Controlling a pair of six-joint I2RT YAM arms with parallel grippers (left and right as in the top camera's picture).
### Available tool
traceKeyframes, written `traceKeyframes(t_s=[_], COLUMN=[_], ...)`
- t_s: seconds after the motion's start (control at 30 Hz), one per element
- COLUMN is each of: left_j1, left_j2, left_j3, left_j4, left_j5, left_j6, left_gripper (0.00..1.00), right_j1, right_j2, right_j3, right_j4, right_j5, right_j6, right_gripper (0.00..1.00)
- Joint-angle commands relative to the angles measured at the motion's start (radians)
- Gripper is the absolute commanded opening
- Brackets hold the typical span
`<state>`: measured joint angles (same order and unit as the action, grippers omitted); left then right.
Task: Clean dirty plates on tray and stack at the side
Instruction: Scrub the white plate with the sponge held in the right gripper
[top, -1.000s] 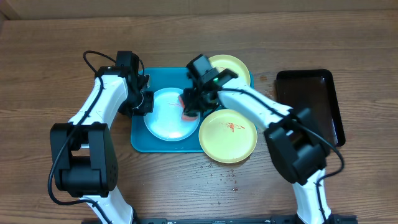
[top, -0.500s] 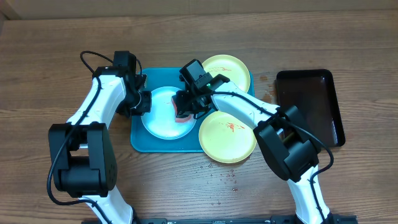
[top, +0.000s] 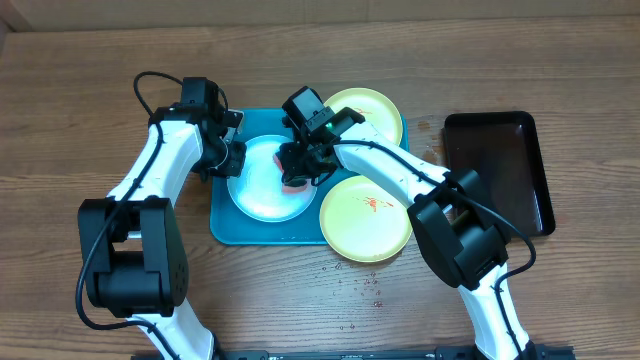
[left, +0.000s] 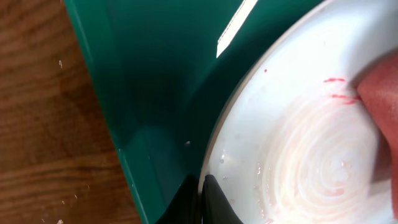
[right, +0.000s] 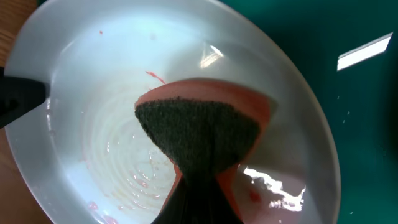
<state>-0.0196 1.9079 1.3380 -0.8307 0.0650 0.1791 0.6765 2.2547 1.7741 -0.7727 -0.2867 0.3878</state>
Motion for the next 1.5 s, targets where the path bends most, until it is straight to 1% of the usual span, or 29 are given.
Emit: traceKeyframes(t_s=[0.0, 0.13, 0.27, 0.37, 0.47, 0.63, 0.73, 0.83, 0.93, 1.1, 1.27, 1.47], left_j1=[-0.009, -0.009, -0.009, -0.009, -0.009, -0.005, -0.005, -0.005, -0.005, -0.005, -0.005, -0.005], left_j2=[0.011, 0.018, 0.018, 0.018, 0.018, 0.018, 0.018, 0.018, 0.018, 0.018, 0.018, 0.018], left_j3=[0.013, 0.011, 0.011, 0.011, 0.011, 0.011, 0.011, 0.011, 0.011, 0.011, 0.011, 0.011], left_j4=[0.005, 0.000, -0.006, -0.005, -0.006, -0.006, -0.006, -0.004, -0.002, -0.002, -0.002, -0.006], left_j5=[0.013, 0.023, 0.136, 0.173, 0.172, 0.172, 0.172, 0.158, 0.110, 0.034, 0.028, 0.037], left_j6=[0.143, 0.178, 0.203, 0.202, 0.192, 0.142, 0.126, 0.100, 0.052, -0.026, -0.050, -0.055], left_gripper=[0.04, 0.04, 0.04, 0.04, 0.04, 0.04, 0.04, 0.04, 0.04, 0.04, 0.04, 0.04], right_j1=[0.007, 0.007, 0.014, 0.032, 0.055, 0.074, 0.069, 0.047, 0.024, 0.016, 0.019, 0.030], right_j2=[0.021, 0.046, 0.050, 0.050, 0.050, 0.050, 0.050, 0.050, 0.050, 0.050, 0.050, 0.055], right_j3=[0.031, 0.031, 0.032, 0.035, 0.035, 0.035, 0.035, 0.043, 0.074, 0.106, 0.091, 0.090], right_j4=[-0.003, 0.001, 0.018, 0.035, 0.053, 0.084, 0.085, 0.055, -0.030, -0.159, -0.203, -0.194], right_j5=[0.048, 0.051, 0.035, 0.015, 0.005, 0.009, 0.066, 0.139, 0.220, 0.225, 0.151, 0.050], right_j6=[-0.077, -0.105, -0.127, -0.127, -0.122, -0.100, -0.084, -0.073, -0.042, -0.012, 0.013, 0.013], right_gripper=[0.04, 0.04, 0.04, 0.04, 0.04, 0.04, 0.04, 0.04, 0.04, 0.04, 0.04, 0.04])
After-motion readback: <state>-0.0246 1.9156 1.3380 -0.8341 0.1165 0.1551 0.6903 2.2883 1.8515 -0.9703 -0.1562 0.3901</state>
